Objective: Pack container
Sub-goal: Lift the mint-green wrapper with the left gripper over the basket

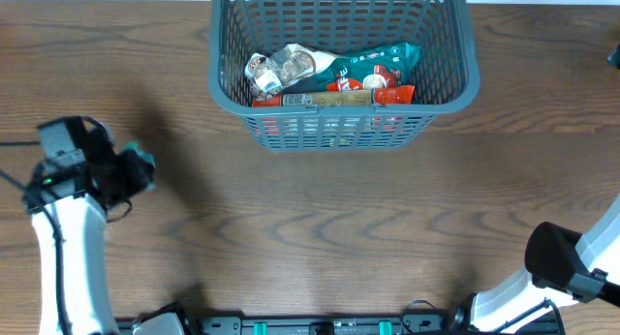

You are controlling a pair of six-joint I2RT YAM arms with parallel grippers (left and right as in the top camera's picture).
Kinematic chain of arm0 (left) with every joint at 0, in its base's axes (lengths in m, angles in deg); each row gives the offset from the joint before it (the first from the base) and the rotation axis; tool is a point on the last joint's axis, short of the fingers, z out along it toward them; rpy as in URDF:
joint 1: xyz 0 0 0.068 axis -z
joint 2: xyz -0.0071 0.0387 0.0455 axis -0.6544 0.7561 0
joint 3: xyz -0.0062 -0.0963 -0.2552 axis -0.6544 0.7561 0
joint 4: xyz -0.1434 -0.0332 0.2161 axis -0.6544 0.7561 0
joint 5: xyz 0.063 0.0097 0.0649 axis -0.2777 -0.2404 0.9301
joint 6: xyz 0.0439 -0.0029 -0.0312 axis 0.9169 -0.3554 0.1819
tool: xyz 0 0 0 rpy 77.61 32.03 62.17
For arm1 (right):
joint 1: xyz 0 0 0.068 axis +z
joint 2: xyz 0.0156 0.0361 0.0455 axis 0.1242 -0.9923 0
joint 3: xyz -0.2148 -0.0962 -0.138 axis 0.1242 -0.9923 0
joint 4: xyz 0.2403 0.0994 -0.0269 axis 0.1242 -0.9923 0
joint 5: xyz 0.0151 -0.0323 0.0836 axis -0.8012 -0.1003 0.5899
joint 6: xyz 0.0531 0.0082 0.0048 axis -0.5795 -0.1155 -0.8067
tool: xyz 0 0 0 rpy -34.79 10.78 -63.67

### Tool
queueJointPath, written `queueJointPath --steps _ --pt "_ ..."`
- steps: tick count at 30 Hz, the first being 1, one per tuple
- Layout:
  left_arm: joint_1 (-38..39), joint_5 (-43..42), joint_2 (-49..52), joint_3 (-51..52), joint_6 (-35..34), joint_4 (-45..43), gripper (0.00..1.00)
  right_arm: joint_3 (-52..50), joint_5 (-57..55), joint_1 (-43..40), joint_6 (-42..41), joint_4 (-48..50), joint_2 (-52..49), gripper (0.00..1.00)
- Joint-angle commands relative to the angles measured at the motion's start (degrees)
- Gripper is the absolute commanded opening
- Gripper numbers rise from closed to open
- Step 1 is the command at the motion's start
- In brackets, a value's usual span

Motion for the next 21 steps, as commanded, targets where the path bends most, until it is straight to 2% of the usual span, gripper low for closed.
queueJointPath --steps 1,5,12,21 --pt "0.2 -5.2 -3.2 -5.8 0.1 0.7 0.06 -0.2 -0.2 -0.9 -1.0 -0.1 0.4 0.99" --pt "1.2 -10.8 -5.0 -11.7 -0.1 0.5 0.06 -0.2 -0.2 -0.9 -1.0 -0.1 0.4 0.99" --pt "9.2 -13.1 -5.4 -22.7 -0.8 -1.4 0.06 -0.2 -0.2 -0.9 -1.0 -0.1 0.4 0.99" --pt "23.1 -13.0 -4.5 -28.8 -2.2 -15.3 0.06 -0.2 -0.2 -0.9 -1.0 -0.1 0.4 0.99"
